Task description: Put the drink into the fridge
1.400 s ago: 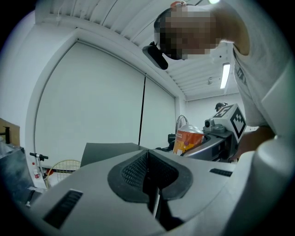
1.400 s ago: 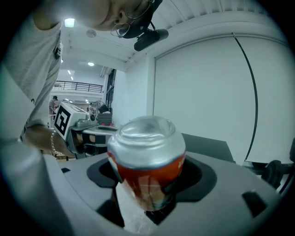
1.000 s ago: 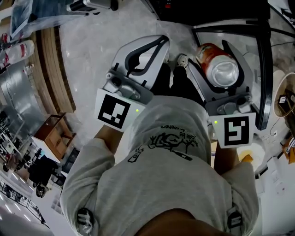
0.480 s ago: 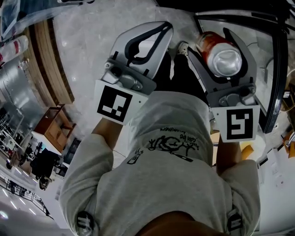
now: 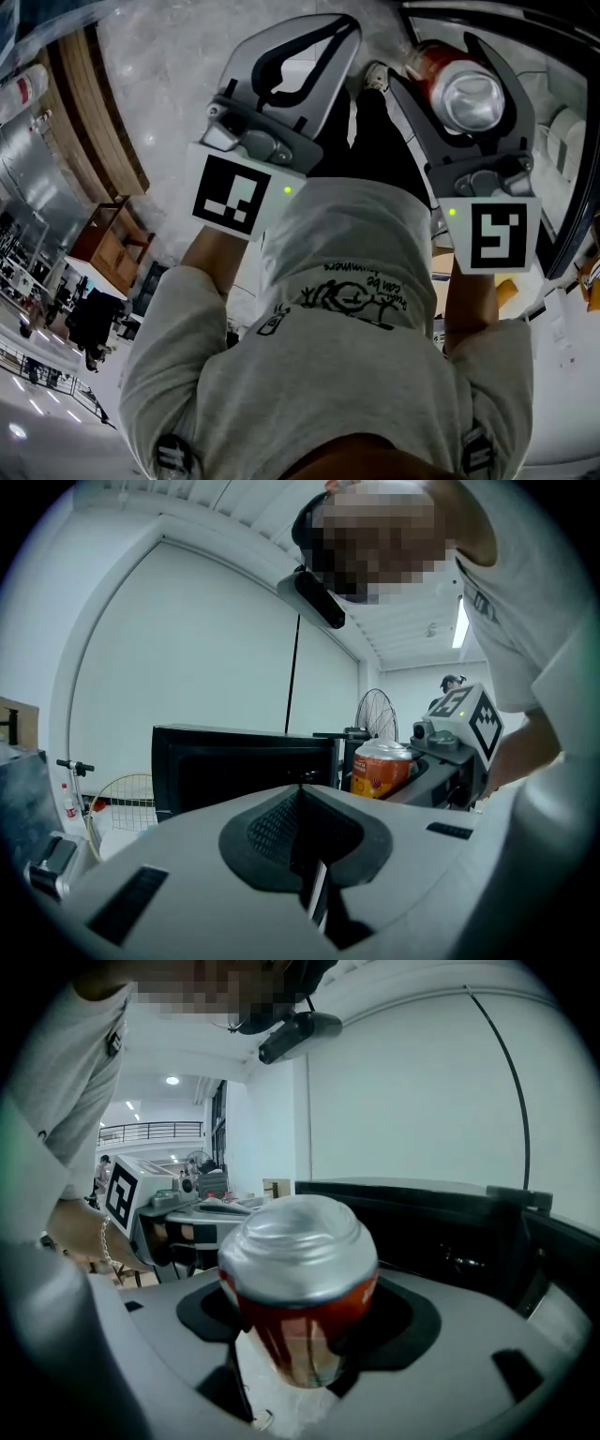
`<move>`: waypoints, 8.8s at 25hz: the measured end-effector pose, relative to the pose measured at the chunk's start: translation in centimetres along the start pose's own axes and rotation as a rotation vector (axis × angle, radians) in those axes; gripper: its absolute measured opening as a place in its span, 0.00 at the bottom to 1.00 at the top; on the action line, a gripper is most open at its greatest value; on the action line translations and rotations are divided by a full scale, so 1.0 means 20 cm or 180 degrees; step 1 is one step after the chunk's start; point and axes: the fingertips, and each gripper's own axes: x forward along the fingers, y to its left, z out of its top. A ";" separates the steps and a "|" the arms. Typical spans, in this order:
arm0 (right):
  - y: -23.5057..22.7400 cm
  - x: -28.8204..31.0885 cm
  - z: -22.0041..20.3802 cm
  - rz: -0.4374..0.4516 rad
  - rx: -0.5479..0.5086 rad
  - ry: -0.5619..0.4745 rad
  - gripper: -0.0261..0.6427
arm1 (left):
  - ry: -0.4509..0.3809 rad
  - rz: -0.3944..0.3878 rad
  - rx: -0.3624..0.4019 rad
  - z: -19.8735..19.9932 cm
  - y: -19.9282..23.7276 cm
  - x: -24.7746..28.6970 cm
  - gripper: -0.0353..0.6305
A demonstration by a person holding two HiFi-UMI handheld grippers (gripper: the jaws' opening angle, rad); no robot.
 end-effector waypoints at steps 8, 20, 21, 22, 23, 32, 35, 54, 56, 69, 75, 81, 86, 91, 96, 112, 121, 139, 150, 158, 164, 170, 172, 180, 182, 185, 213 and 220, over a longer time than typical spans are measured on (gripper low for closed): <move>-0.02 0.06 -0.12 -0.0013 0.0023 0.0064 0.55 | 0.0046 -0.0017 -0.0036 -0.12 0.01 0.03 0.09; -0.05 0.18 -0.24 -0.0047 0.0071 0.0088 0.55 | 0.0057 -0.0023 -0.0075 -0.25 0.06 0.08 0.08; -0.06 0.17 -0.25 -0.0049 0.0075 0.0089 0.55 | 0.0064 -0.0014 -0.0077 -0.26 0.05 0.09 0.08; -0.07 0.18 -0.26 -0.0050 0.0078 0.0090 0.55 | 0.0069 -0.0007 -0.0080 -0.27 0.05 0.11 0.08; -0.08 0.19 -0.27 -0.0052 0.0079 0.0095 0.55 | 0.0072 -0.0004 -0.0083 -0.29 0.06 0.11 0.08; -0.15 0.30 -0.34 -0.0092 0.0076 0.0111 0.55 | 0.0070 -0.0010 -0.0088 -0.34 0.11 0.20 0.09; -0.17 0.36 -0.35 -0.0100 0.0060 0.0093 0.55 | 0.0076 -0.0021 -0.0064 -0.36 0.15 0.22 0.09; -0.33 0.59 -0.41 -0.0190 -0.0027 0.0080 0.55 | 0.0118 0.0158 0.0001 -0.48 0.30 0.40 0.09; -0.34 0.61 -0.42 -0.0213 -0.0014 0.0088 0.55 | 0.0071 0.0177 -0.0012 -0.48 0.32 0.41 0.09; -0.42 0.76 -0.44 -0.0269 0.0034 0.0055 0.55 | 0.0090 0.0221 0.0073 -0.53 0.39 0.51 0.09; -0.48 0.82 -0.48 -0.0315 0.0078 0.0066 0.55 | 0.0122 0.0232 0.0125 -0.56 0.41 0.56 0.09; -0.55 0.89 -0.50 -0.0331 0.0114 0.0064 0.55 | 0.0141 0.0264 0.0177 -0.61 0.43 0.61 0.09; -0.59 0.96 -0.51 -0.0336 0.0106 0.0080 0.55 | 0.0125 0.0274 0.0218 -0.64 0.46 0.64 0.09; -0.62 1.03 -0.54 -0.0310 0.0181 0.0073 0.55 | 0.0206 0.0271 0.0218 -0.68 0.50 0.66 0.09; -0.67 1.06 -0.55 -0.0354 0.0155 0.0078 0.55 | 0.0240 0.0305 0.0199 -0.71 0.53 0.69 0.09; -0.77 1.21 -0.59 -0.0402 0.0231 0.0093 0.55 | 0.0346 0.0363 0.0117 -0.81 0.63 0.80 0.09; -0.80 1.25 -0.65 -0.0429 0.0297 0.0119 0.55 | 0.0391 0.0374 0.0093 -0.83 0.66 0.85 0.09; -0.88 1.30 -0.77 -0.0494 0.0403 0.0192 0.55 | 0.0416 0.0405 0.0009 -0.87 0.68 0.93 0.09; -0.90 1.33 -0.75 -0.0483 0.0473 0.0032 0.55 | 0.0439 0.0378 -0.0009 -0.88 0.68 0.96 0.09; -0.89 1.33 -0.75 -0.0454 0.0484 -0.0042 0.56 | 0.0457 0.0364 -0.0018 -0.89 0.68 0.94 0.09; -0.89 1.31 -0.77 -0.0420 0.0493 0.0046 0.57 | 0.0467 0.0344 -0.0028 -0.92 0.67 0.93 0.09; -0.89 1.31 -0.81 -0.0351 0.0589 0.0113 0.64 | 0.0464 0.0338 -0.0006 -0.89 0.65 0.93 0.09; -0.89 1.30 -0.81 -0.0336 0.0598 0.0125 0.66 | 0.0457 0.0320 -0.0010 -0.91 0.64 0.94 0.09; -0.90 1.23 -0.81 -0.0368 0.0638 0.0175 0.71 | 0.0446 0.0340 0.0058 -0.81 0.64 0.92 0.09; -0.91 1.20 -0.80 -0.0378 0.0607 0.0177 0.72 | 0.0437 0.0361 0.0064 -0.80 0.64 0.91 0.09; -0.91 1.16 -0.80 -0.0405 0.0593 0.0170 0.72 | 0.0425 0.0385 0.0052 -0.77 0.63 0.89 0.09; -0.56 0.59 -0.34 -0.0293 0.0272 -0.0133 0.22 | 0.0246 0.0343 -0.0123 -0.35 0.38 0.48 0.09; -0.47 0.43 -0.10 -0.0235 0.0237 -0.0277 0.16 | 0.0091 0.0272 -0.0066 -0.12 0.30 0.38 0.09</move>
